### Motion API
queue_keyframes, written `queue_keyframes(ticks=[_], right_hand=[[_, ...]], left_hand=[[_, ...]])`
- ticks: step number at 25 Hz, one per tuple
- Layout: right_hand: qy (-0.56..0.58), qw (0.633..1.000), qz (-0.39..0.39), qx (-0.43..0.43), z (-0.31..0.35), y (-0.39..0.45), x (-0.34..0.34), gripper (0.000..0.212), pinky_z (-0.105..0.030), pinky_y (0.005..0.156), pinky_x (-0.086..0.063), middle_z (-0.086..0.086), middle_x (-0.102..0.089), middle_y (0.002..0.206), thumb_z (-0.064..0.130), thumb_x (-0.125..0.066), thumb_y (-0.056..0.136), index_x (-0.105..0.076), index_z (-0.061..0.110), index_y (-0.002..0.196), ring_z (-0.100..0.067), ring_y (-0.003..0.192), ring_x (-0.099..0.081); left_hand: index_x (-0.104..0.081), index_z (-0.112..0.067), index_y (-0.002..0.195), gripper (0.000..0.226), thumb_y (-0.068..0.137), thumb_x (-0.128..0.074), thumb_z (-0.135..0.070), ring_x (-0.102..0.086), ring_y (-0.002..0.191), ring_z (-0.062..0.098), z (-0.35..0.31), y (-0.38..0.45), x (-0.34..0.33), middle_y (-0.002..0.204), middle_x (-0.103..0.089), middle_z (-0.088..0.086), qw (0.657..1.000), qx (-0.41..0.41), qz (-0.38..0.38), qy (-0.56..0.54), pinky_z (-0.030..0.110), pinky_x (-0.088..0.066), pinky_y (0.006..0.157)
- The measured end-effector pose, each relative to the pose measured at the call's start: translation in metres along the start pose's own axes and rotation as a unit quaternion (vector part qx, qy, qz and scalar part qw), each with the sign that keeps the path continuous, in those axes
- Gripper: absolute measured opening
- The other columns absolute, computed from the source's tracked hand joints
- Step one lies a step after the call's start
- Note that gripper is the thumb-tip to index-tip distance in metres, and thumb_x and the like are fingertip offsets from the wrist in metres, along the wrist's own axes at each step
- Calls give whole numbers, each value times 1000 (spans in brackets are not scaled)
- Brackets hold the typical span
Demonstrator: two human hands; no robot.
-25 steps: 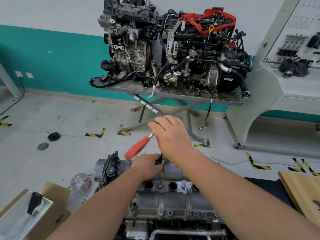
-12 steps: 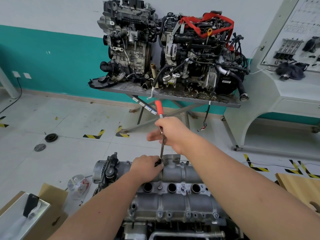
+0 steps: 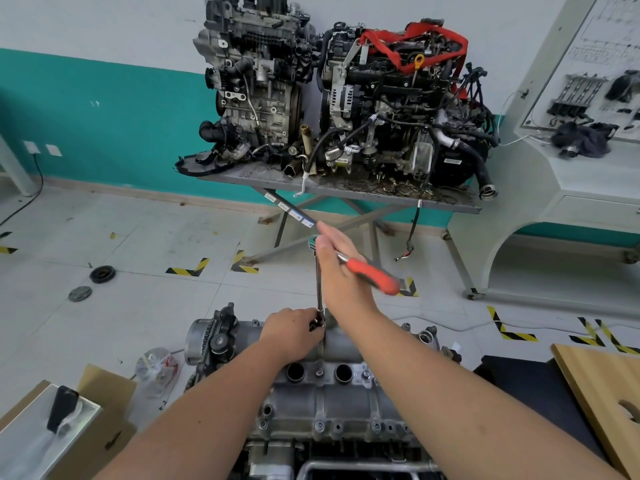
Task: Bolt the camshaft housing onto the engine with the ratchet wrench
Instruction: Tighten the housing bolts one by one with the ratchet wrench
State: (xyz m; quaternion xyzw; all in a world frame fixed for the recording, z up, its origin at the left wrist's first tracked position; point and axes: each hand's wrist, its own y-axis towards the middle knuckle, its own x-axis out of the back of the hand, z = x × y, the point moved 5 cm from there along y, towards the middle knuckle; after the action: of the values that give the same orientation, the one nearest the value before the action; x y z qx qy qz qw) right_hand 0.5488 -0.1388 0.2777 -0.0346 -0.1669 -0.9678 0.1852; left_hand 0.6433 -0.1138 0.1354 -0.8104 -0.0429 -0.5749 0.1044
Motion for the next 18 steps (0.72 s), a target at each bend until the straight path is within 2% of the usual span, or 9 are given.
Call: queue_keyframes(ticks=[1,3,5,7,10,12,14,16,18], right_hand=[[-86,991,-19,103,4,-1,3,24,-28,109,-41,6,-58,139,27,-58,100,-69,30,122,-1,126,-53],[-252,921,-32,295,13,-5,1,21,-35,99,-48,-12,-62,135,10,-65,94,-74,8,112,-28,118,-60],[-368,849,-11,378,19,-5,-5,20,-40,83,-55,-14,-69,122,-2,-71,83,-75,2,102,-37,104,-64],[-487,782,17,390,25,-3,-10,22,-39,72,-51,-10,-70,102,0,-72,77,-73,6,98,-33,89,-63],[-625,722,73,289,34,4,-17,37,-40,75,-42,-6,-60,96,41,-43,99,-62,12,112,-29,85,-55],[-648,723,125,205,40,13,-18,48,-40,76,-39,-4,-60,100,49,-26,103,-58,17,115,-28,89,-56],[-629,751,152,132,43,26,-15,39,-37,69,-37,-4,-61,94,40,-28,107,-59,17,111,-27,81,-56],[-522,835,169,-27,38,35,-7,33,-36,68,-47,-5,-65,83,30,-33,105,-61,12,105,-30,77,-63],[-232,936,141,-222,26,33,-2,22,-37,75,-54,-5,-70,71,21,-38,102,-56,9,101,-28,74,-73]], left_hand=[[-60,-26,106,26,95,-44,-44,-61,101,30,-1,-1,1,107,-71,4,1000,0,1,1,35,-45,80],[-52,-23,105,22,94,-45,-41,-61,90,32,-4,-3,4,95,-69,5,1000,-2,-10,-21,37,-48,79],[-44,-19,119,30,94,-49,-36,-62,89,32,-6,-4,5,92,-67,5,997,-7,-24,-76,38,-48,80],[-54,-20,116,29,97,-45,-39,-61,101,28,-5,-2,4,102,-68,6,999,-4,-12,-52,33,-43,83],[-59,-23,113,33,99,-40,-46,-58,108,30,-2,-3,3,112,-68,7,1000,0,2,8,37,-45,87],[-58,-26,118,33,98,-41,-47,-58,109,29,0,-2,1,112,-67,6,1000,1,8,-2,37,-45,87],[-58,-30,119,32,96,-44,-47,-57,108,28,1,-1,0,112,-68,4,1000,0,13,-11,35,-44,86],[-58,-31,118,31,93,-45,-45,-57,108,27,2,0,0,112,-67,3,1000,3,18,-17,34,-44,85],[-59,-30,113,27,92,-46,-43,-58,107,28,3,1,-1,112,-68,3,1000,2,20,-21,34,-44,85]])
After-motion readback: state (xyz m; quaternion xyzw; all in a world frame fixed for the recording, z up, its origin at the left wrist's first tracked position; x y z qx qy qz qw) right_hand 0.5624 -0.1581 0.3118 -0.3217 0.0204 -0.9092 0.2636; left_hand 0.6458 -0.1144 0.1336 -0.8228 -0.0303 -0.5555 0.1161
